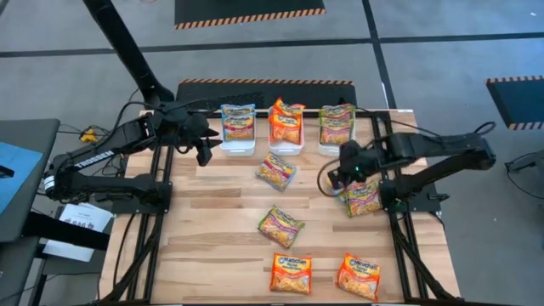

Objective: Sort Maruchan noodles
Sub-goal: Put the green noodle pack into the right white bin

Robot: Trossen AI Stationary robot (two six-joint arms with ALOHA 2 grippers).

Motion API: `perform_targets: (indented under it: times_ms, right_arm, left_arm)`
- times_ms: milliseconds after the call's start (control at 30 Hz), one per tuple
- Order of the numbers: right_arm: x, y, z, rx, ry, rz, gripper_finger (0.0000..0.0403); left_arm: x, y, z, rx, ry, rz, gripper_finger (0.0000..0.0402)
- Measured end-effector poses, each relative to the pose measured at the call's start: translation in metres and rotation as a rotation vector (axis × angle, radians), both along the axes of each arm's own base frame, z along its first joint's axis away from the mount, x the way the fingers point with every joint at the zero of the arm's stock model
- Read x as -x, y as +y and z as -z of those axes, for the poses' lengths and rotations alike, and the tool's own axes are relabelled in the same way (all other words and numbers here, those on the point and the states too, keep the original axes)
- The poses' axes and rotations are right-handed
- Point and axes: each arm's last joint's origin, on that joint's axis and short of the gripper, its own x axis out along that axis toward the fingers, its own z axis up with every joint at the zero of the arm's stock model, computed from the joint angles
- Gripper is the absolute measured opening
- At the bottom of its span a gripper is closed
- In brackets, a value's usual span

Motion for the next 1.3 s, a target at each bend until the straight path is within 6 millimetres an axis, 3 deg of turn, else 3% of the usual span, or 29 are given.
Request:
perform_targets:
  times_ms: [233,367,600,867,1300]
  right_arm:
    - [-0.015,0.021,0.027,-0.017,0.018,-0.058,0.0119]
    - [-0.037,0.027,0.038,-0.025,-0.034,-0.106,0.0129]
    - [-0.080,0.031,0.062,-0.050,-0.095,-0.206,0.0182]
    - [-0.120,0.033,0.106,-0.115,-0.065,-0.307,0.0219]
    - [-0.144,0.039,0.161,-0.166,0.033,-0.348,0.0218]
  left_arm:
    - [0.000,0.000,0.000,0.009,0.000,0.017,0.0137]
    - [0.000,-0.002,0.001,0.022,-0.002,0.047,0.0137]
    - [0.000,-0.002,0.001,0.032,-0.002,0.063,0.0137]
    - [0.001,-0.003,0.003,0.039,0.028,0.067,0.0137]
    - [0.003,-0.004,0.007,0.067,0.068,0.062,0.0137]
